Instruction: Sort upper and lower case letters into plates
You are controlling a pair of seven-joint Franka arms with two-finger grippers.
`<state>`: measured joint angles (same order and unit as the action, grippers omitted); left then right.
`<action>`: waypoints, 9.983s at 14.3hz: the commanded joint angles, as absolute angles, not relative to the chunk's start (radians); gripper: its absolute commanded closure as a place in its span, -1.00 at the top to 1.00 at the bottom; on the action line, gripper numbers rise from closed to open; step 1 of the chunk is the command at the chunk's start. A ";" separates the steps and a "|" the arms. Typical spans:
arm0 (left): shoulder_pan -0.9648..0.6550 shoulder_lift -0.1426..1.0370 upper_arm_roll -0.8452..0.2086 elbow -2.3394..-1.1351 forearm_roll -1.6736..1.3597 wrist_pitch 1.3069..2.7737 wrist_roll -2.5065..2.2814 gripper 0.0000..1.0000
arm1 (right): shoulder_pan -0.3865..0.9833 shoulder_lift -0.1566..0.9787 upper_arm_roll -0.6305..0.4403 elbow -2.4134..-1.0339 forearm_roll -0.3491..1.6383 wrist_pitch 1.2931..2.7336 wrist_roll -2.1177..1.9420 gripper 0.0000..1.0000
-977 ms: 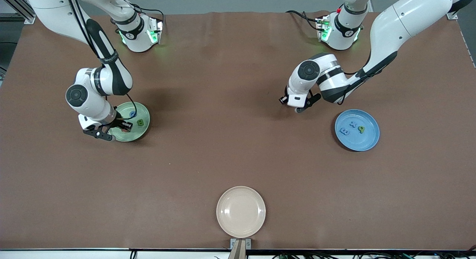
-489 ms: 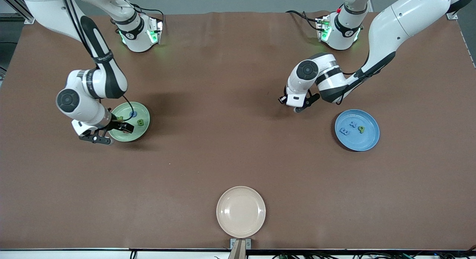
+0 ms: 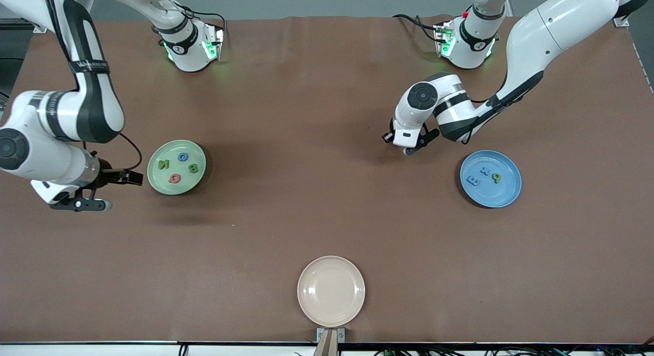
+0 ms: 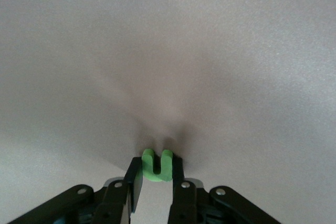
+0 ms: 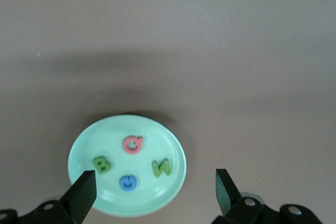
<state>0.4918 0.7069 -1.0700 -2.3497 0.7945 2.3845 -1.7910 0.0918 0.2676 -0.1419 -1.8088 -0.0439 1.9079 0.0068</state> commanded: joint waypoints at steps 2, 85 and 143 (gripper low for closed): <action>0.482 0.667 -1.045 -2.358 0.815 2.388 -1.810 -0.72 | 0.054 0.270 -0.127 -1.603 -0.063 1.679 -0.034 1.00; -0.006 0.471 -0.097 -1.861 0.017 2.187 -0.221 0.99 | 0.008 -0.077 -0.066 -1.476 0.038 1.313 -0.018 1.00; 0.124 0.017 -0.115 -1.525 -0.023 1.597 -0.034 1.00 | 0.017 -0.074 -0.058 -1.477 0.034 1.331 -0.037 1.00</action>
